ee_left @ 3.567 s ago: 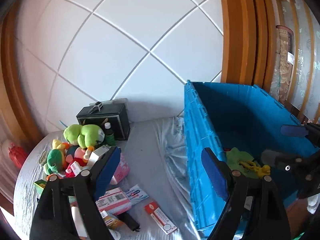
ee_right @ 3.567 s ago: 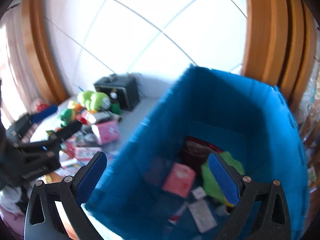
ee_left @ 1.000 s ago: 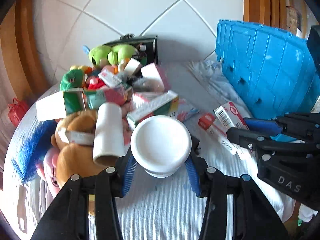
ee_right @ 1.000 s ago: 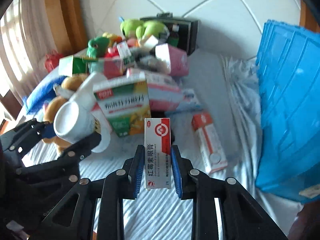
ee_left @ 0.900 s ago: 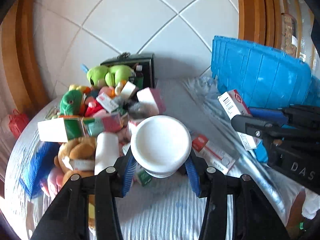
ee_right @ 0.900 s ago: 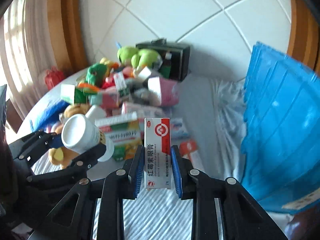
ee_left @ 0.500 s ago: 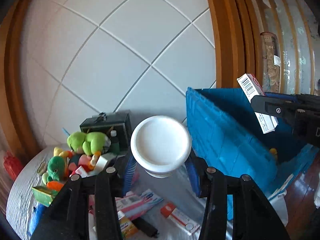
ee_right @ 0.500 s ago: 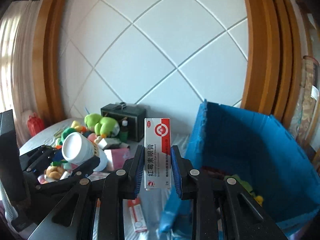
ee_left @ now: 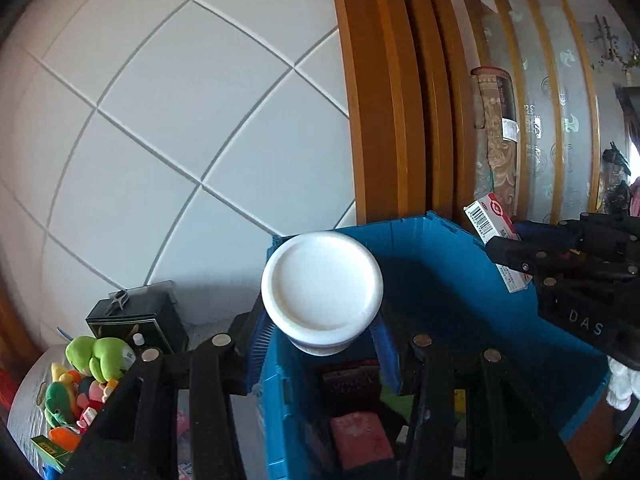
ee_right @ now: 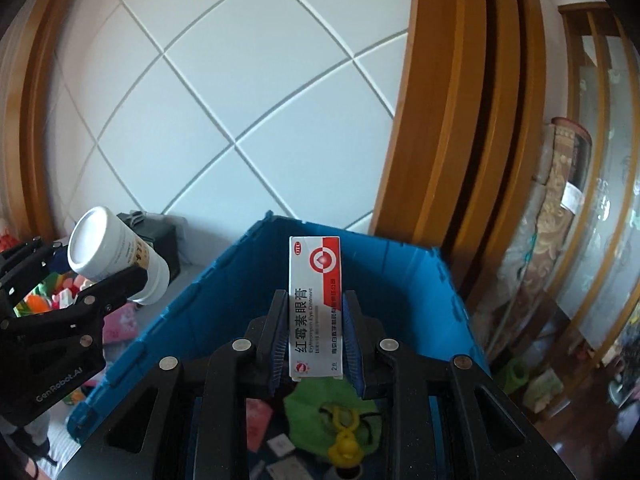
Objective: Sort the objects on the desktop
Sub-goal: 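Carry bottle and ointment box into the blue crate and open both tools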
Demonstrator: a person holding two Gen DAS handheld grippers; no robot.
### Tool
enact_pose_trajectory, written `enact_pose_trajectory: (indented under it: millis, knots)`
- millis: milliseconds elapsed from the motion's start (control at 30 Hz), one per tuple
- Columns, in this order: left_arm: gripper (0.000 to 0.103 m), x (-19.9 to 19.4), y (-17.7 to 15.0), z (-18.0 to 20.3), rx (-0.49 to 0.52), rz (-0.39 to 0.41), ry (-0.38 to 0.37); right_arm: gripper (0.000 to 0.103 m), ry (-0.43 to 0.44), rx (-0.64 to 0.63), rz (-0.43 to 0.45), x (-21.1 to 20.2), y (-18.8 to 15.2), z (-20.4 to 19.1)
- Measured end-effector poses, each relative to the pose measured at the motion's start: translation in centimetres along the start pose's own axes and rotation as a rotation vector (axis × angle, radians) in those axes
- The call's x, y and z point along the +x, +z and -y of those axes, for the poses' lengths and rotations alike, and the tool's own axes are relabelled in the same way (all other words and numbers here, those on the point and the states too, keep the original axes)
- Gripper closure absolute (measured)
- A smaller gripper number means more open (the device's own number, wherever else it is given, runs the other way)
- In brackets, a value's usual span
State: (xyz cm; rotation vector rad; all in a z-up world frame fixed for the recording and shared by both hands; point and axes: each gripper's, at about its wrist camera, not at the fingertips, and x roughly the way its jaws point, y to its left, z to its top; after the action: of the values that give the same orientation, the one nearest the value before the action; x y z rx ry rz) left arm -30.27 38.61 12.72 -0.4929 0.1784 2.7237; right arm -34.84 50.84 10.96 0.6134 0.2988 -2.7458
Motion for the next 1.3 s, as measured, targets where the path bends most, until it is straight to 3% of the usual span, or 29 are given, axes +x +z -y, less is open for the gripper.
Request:
enact_pose_trajectory:
  millis: [133, 267, 467, 700, 933, 1133, 1233, 1300]
  knots:
    - [0.057, 3.9, 1.1, 2.6, 0.013, -0.09, -0.02, 0.077, 0.007, -0.021, -0.058, 1.9, -0.6, 2.8]
    - [0.057, 8.5, 1.1, 4.3, 0.023, -0.238, -0.043, 0.077, 0.06, -0.02, -0.153, 5.4, -1.4, 4.7]
    - [0.057, 15.9, -0.8, 6.4, 0.043, -0.491, -0.062, 0.077, 0.098, -0.035, -0.367, 12.7, -4.2, 5.7]
    - [0.057, 24.9, -3.8, 7.0, -0.062, -0.786, -0.076, 0.077, 0.139, 0.009, -0.633, 21.6, -8.7, 7.0]
    - [0.057, 31.2, -7.7, 8.1, -0.038, -0.922, -0.002, 0.077, 0.105, -0.039, -0.835, 27.2, -13.5, 6.4]
    - [0.057, 33.0, -11.5, 8.5, -0.023, -1.04, 0.01, 0.077, 0.108, -0.082, -0.986, 30.7, -18.1, 6.4]
    - [0.057, 32.9, -12.6, 8.1, -0.039, -1.078, 0.015, 0.077, 0.122, -0.083, -1.019, 30.9, -19.0, 6.4]
    - [0.049, 32.9, -12.6, 8.5, -0.017, -1.074, 0.028, 0.077, 0.126, -0.094, -1.015, 30.7, -18.9, 6.4]
